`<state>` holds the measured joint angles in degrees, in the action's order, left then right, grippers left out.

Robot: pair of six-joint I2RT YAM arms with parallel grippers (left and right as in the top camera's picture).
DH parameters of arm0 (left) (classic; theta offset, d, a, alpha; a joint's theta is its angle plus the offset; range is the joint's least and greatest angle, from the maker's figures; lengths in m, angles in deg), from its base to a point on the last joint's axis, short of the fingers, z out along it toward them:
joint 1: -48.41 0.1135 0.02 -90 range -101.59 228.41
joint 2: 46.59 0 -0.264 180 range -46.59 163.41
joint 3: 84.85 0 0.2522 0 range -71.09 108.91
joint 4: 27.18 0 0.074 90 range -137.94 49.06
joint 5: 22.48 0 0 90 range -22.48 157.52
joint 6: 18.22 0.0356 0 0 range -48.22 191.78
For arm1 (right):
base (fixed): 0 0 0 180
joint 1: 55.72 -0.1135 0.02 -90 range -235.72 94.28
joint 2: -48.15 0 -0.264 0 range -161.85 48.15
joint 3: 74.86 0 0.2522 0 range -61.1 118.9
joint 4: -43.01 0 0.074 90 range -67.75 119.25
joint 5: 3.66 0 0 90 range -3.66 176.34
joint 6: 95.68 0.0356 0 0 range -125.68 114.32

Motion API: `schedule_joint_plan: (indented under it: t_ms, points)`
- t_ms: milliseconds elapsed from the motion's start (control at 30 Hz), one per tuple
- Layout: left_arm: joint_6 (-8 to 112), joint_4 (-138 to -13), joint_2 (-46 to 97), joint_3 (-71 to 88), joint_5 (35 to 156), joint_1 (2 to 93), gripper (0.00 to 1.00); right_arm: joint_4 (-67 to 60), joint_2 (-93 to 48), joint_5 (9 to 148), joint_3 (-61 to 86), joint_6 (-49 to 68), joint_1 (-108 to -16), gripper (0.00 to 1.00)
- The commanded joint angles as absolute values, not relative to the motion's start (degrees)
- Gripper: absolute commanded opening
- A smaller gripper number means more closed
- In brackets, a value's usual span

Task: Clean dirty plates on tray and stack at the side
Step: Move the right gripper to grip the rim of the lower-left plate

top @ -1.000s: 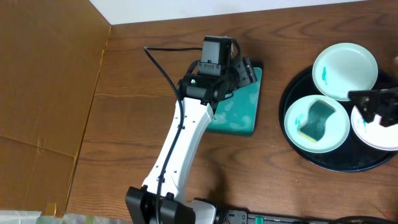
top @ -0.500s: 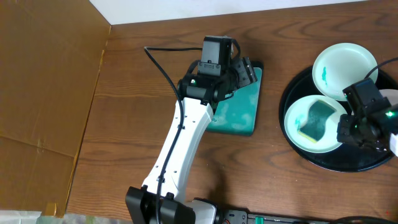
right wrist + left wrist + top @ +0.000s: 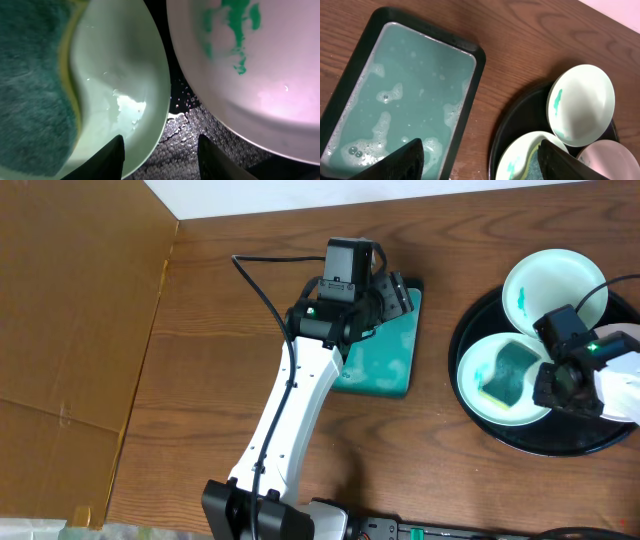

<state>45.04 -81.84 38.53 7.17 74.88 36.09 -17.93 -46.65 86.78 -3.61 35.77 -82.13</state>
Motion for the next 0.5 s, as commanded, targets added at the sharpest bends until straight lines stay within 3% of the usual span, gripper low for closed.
schedule_joint_plan:
  t_ms: [0,467]
  points:
    - [45.61,-81.86,39.03,6.97,74.35,36.22,0.74,-17.41,-48.66,86.92,-3.04,35.69,-82.33,0.45]
    - [45.58,-82.02,39.03,6.97,74.38,36.22,0.74,-12.42,-51.0,89.63,-3.21,28.69,-81.35,0.49]
